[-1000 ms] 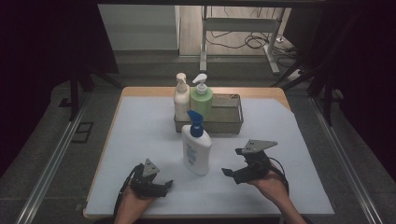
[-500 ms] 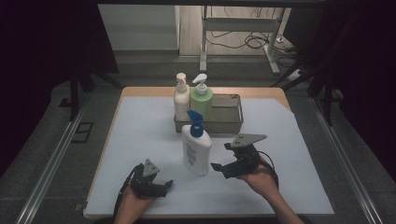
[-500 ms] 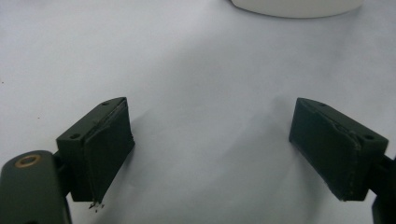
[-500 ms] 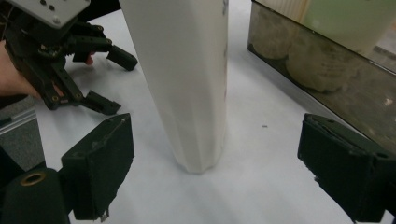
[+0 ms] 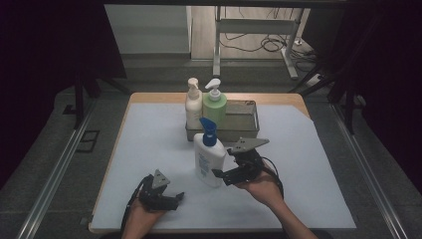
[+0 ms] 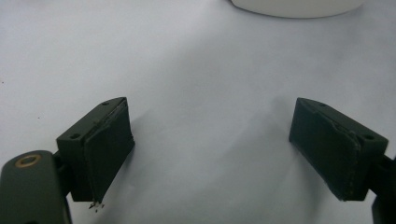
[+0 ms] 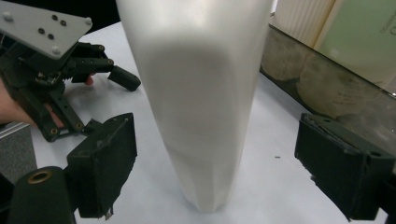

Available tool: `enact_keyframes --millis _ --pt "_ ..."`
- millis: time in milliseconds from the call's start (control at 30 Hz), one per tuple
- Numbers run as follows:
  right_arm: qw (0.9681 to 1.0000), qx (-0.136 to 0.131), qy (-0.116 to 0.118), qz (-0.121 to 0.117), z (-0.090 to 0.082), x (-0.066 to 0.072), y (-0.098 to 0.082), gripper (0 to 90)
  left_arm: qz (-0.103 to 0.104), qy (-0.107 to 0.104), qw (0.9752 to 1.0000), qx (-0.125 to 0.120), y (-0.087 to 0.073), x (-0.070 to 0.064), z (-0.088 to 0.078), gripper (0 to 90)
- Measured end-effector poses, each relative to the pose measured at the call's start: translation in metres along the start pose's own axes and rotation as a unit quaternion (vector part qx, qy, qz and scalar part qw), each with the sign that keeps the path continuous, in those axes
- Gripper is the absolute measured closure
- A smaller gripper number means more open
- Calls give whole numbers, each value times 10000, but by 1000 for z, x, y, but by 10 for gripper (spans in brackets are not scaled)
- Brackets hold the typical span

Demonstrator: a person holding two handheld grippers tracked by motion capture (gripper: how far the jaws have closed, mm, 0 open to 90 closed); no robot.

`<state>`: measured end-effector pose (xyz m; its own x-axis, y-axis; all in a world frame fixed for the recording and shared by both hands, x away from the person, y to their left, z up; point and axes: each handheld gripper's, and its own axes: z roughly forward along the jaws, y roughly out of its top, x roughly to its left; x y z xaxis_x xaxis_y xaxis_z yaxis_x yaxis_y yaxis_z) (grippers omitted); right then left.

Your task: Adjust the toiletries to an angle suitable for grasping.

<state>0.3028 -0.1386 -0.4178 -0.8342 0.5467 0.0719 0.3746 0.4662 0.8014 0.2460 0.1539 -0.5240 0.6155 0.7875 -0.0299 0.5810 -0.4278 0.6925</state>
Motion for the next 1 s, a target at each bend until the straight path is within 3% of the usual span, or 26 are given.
enact_keyframes --millis 533,1000 --pt "9999 -45 -126 -27 27 14 19 158 2 0 10000 0 0 0 0 130" --pt "9997 -148 -191 -20 32 11 21 332 0 -1 10000 0 0 0 0 130"
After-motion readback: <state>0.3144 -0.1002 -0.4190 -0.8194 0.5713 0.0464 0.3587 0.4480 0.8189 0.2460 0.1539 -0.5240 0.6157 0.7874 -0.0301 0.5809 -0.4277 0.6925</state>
